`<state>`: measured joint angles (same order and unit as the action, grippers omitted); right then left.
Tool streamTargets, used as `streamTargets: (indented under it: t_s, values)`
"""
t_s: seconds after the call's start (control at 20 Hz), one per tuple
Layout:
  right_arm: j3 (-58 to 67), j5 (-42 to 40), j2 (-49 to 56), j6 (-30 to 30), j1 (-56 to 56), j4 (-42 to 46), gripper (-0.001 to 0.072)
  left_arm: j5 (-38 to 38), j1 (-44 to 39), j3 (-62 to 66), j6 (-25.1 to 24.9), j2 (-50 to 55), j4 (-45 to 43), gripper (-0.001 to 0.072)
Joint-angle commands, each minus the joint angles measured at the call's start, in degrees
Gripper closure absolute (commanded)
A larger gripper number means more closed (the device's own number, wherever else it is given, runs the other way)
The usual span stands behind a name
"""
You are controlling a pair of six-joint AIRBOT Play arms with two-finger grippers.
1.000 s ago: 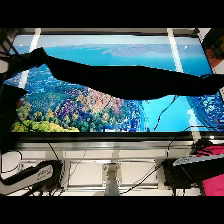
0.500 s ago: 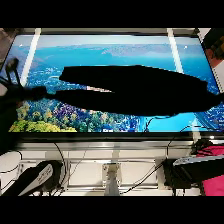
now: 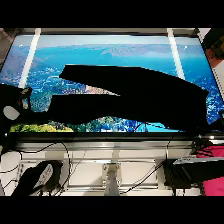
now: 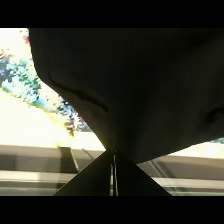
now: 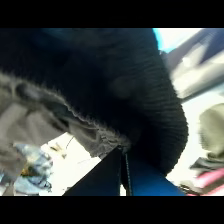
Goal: Fold the clothes and pants, and hang the long-sleeved shirts on hangers.
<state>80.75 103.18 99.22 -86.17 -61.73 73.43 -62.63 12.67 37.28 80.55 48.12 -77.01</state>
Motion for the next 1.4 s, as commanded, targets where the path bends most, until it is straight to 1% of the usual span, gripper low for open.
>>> streamTargets:
  t_s: [0.0,0.1,0.25,0.3,0.35,0.5,0.6,0.75,0.8,0.9,0.95,1.0,1.05,1.1,1.2,1.3,1.35]
  values:
    - [-1.05,-2.49,-0.04,-1.44,-3.02,2.78,0.0696,0.57,0.04,-0.85,0.00,-0.94,0.13,0.0703]
    - [-0.98,-3.58,-0.04,-1.40,-3.02,2.27,0.0697,0.87,0.04,0.22,-0.02,-0.98,8.66,0.0703]
    - [-0.87,-5.31,-0.04,-1.33,-2.86,2.40,0.0697,0.44,-0.83,6.12,0.00,-2.03,26.43,0.0704]
    - [-0.87,-5.95,-0.04,-1.31,-2.86,2.45,0.0697,0.44,-1.70,8.90,0.02,-2.73,28.76,0.0704]
    - [-0.87,-6.88,-0.04,-1.31,-2.86,2.36,0.0697,0.44,-3.17,11.98,0.70,-3.63,28.79,0.0704]
    - [-0.87,-8.37,-0.04,-1.25,-2.86,2.25,0.0697,0.44,-8.26,17.90,7.13,-6.51,24.00,0.0705]
    - [-0.87,-8.68,-0.04,-1.22,-2.86,2.25,0.0697,0.42,-12.20,18.82,13.70,-8.39,18.53,0.0705]
    - [-0.85,-8.76,-0.04,-1.25,-2.86,2.14,0.0697,1.20,-17.62,18.82,17.46,-10.93,14.29,0.0705]
    - [-0.87,-8.76,-0.04,-1.25,-2.86,1.92,0.0697,2.43,-19.21,18.82,19.52,-12.46,11.56,0.0705]
    - [-0.85,-8.76,-0.04,-1.25,-2.86,1.38,0.0697,3.15,-21.31,18.82,26.45,-16.92,2.08,0.0706]
    - [-0.87,-8.76,-0.04,-1.25,-2.84,1.14,0.0697,1.75,-21.77,18.82,30.21,-19.47,-2.05,0.0705]
    - [-0.85,-8.74,-0.04,-1.25,-2.86,0.66,0.0697,0.02,-21.90,18.82,33.05,-21.46,-4.42,0.0706]
    - [-0.87,-8.66,-0.04,-1.25,-2.84,-0.22,0.0696,-1.36,-21.90,18.82,34.45,-22.71,-5.22,0.0706]
    - [-0.87,-8.46,-0.04,-1.25,-2.82,-1.46,0.0696,-1.70,-21.90,18.80,34.99,-22.80,-5.95,0.0705]
    - [-0.87,-7.85,-0.04,-1.25,-2.40,-3.78,0.0697,0.17,-21.90,18.80,34.49,-19.23,-6.23,0.0705]
    - [-0.87,-7.67,-0.04,-1.25,-1.03,-4.87,0.0696,5.03,-21.88,18.80,30.58,-11.15,-7.17,0.0704]
    - [-0.87,-7.82,-0.04,-1.25,-0.17,-5.01,0.0697,8.55,-21.84,18.80,28.65,-5.97,-9.25,0.0704]
